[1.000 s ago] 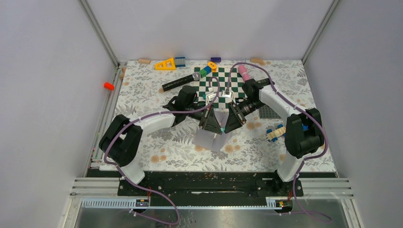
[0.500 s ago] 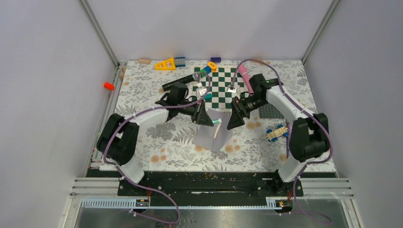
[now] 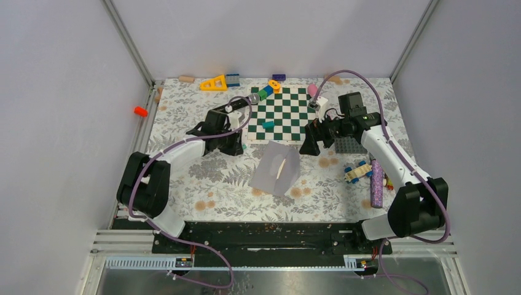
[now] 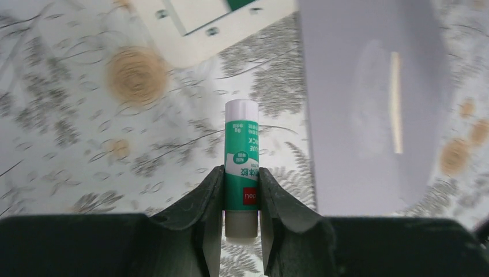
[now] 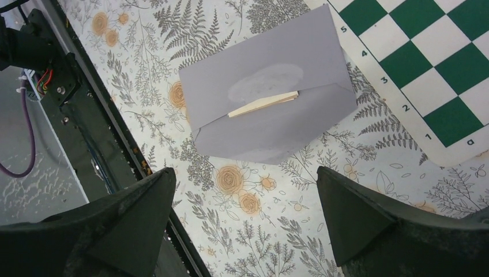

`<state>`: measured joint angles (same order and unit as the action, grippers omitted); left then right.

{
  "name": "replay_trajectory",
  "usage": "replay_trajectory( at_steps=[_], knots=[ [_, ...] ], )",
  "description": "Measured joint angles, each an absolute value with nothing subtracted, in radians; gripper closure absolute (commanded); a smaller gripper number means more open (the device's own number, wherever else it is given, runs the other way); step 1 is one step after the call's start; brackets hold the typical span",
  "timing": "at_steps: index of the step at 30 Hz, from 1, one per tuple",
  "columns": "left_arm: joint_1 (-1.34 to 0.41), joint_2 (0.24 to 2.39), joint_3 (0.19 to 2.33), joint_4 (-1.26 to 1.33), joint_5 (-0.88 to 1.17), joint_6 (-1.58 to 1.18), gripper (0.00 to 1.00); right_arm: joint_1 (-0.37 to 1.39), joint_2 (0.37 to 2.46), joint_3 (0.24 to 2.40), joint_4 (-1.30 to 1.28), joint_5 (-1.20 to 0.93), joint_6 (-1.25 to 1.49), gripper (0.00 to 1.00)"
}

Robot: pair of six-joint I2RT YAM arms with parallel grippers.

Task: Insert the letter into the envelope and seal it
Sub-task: Place the solid glue at the center of the board.

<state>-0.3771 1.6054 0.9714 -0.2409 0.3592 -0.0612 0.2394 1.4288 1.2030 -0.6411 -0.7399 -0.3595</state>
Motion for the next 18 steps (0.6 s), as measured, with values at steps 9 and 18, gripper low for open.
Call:
replay_trajectory(
  at_steps=[9,18],
  knots=[
    [-0.376,1.628,0.978,-0.308,0.059,-0.110,0.87,0.239,1.434,1.199,-0.620,-0.716,-0.336,0.00],
    [-0.403,1.803,1.143,-0.424,-0.088,-0.141,0.88,0.239,1.437,1.199,-0.616,-0.715,-0.331,0.00]
  ],
)
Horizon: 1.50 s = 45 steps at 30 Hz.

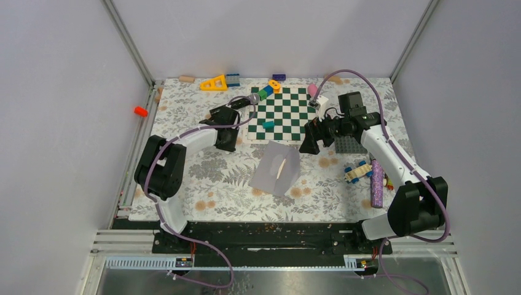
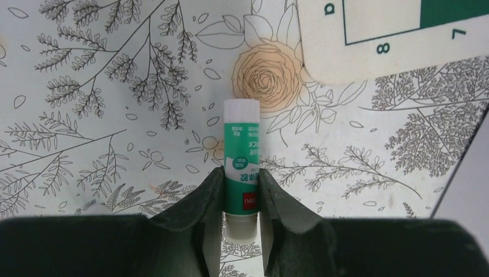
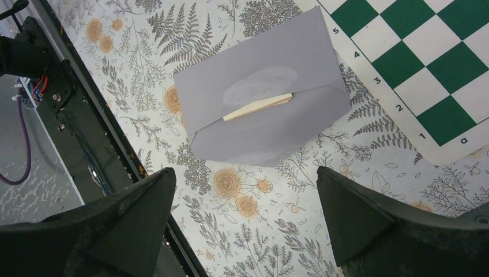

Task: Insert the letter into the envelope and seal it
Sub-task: Place the solid glue at the center of the board, then seal the envelope flap on the envelope.

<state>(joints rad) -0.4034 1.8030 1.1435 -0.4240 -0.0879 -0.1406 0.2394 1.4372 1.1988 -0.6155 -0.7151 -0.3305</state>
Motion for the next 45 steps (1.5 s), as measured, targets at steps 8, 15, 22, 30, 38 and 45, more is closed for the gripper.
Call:
replay_trajectory(
  at_steps=[8,15,22,30,38,45],
  knots=[
    [-0.418,1.843,1.173,-0.479,-0.121,-0.156,0.59,0.239,1.437,1.196,-0.615,-0.714,-0.331,0.00],
    [-0.421,1.843,1.176,-0.493,-0.132,-0.159,0.45,0.239,1.437,1.196,-0.623,-0.662,-0.328,0.00],
    [-0.421,1.840,1.177,-0.498,-0.131,-0.158,0.31,0.239,1.437,1.185,-0.672,-0.605,-0.306,0.01],
    [-0.469,1.786,1.177,-0.508,-0.127,-0.129,0.19,0.212,1.503,1.103,-0.662,-0.622,-0.199,0.00],
    [-0.593,1.729,1.126,-0.471,-0.086,-0.062,0.20,0.187,1.645,1.057,-0.570,-0.706,-0.044,0.00],
    [-0.658,1.745,1.089,-0.476,-0.089,-0.011,0.26,0.187,1.682,1.000,-0.458,-0.731,0.089,0.00]
  ],
)
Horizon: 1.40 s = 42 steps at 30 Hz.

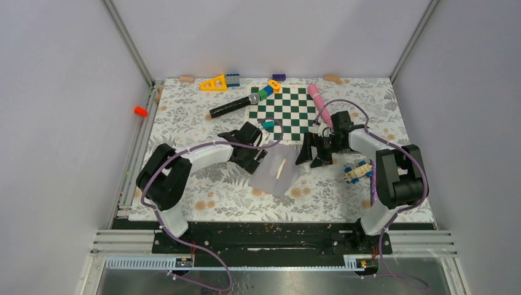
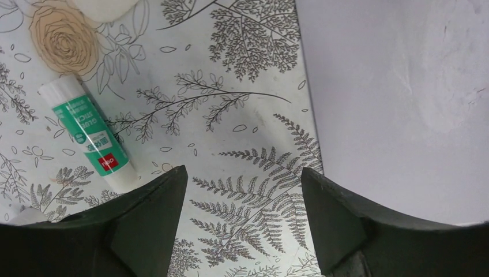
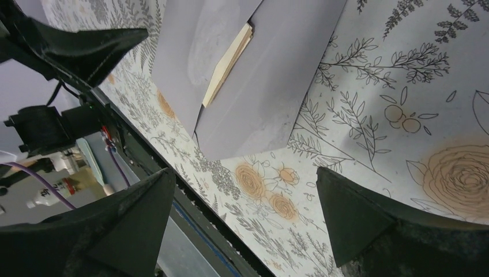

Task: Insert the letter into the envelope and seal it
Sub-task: Seal the envelope flap on the envelope.

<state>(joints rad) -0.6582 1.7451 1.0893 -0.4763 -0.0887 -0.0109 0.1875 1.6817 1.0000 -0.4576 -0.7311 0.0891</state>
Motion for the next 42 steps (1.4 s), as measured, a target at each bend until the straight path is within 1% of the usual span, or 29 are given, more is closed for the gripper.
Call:
replay_trajectory(
  at_steps=[9,17,21,35,42],
  knots=[
    [-0.725,1.775,1.098,-0.473,-0.130,0.022,0.27,0.187,1.731,0.963,-0.344,-0.751,0.207,0.01],
    [-0.767,1.804,1.131,-0.477,-0.124,0.022,0.27,0.186,1.743,0.949,-0.280,-0.726,0.279,0.00],
    [-0.768,1.804,1.132,-0.477,-0.111,0.022,0.27,0.184,1.754,0.948,-0.261,-0.695,0.305,0.01],
    [-0.767,1.802,1.126,-0.473,-0.047,0.018,0.27,0.181,1.785,0.946,-0.125,-0.689,0.419,0.02],
    [-0.704,1.782,1.110,-0.469,0.023,0.017,0.27,0.180,1.791,0.944,-0.068,-0.669,0.453,0.03]
  ],
)
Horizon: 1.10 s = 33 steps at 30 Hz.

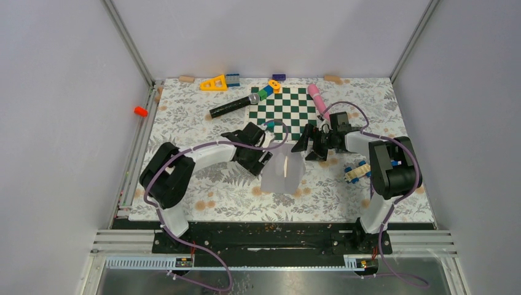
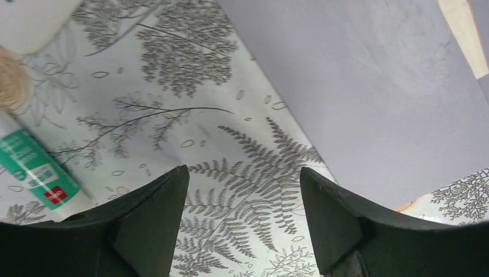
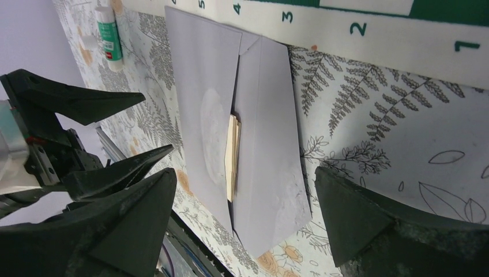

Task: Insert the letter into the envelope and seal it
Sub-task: Seal the envelope flap on the envelope.

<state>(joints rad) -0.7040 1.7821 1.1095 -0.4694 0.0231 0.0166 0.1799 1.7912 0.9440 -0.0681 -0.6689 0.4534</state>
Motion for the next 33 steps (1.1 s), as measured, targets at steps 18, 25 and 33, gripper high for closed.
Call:
replay_trajectory(
  at_steps=[18,25,33],
  knots=[
    [-0.677,1.814,1.132,-0.430,0.150,-0.068,0.29,0.175,1.826,0.944,0.005,-0.708,0.517,0.04],
    [-0.690,1.870,1.199,-0.437,0.107,-0.085,0.41,0.173,1.837,0.944,0.018,-0.733,0.529,0.04],
    [-0.712,1.919,1.262,-0.483,0.023,-0.091,0.49,0.171,1.849,0.945,0.027,-0.765,0.541,0.04]
  ],
)
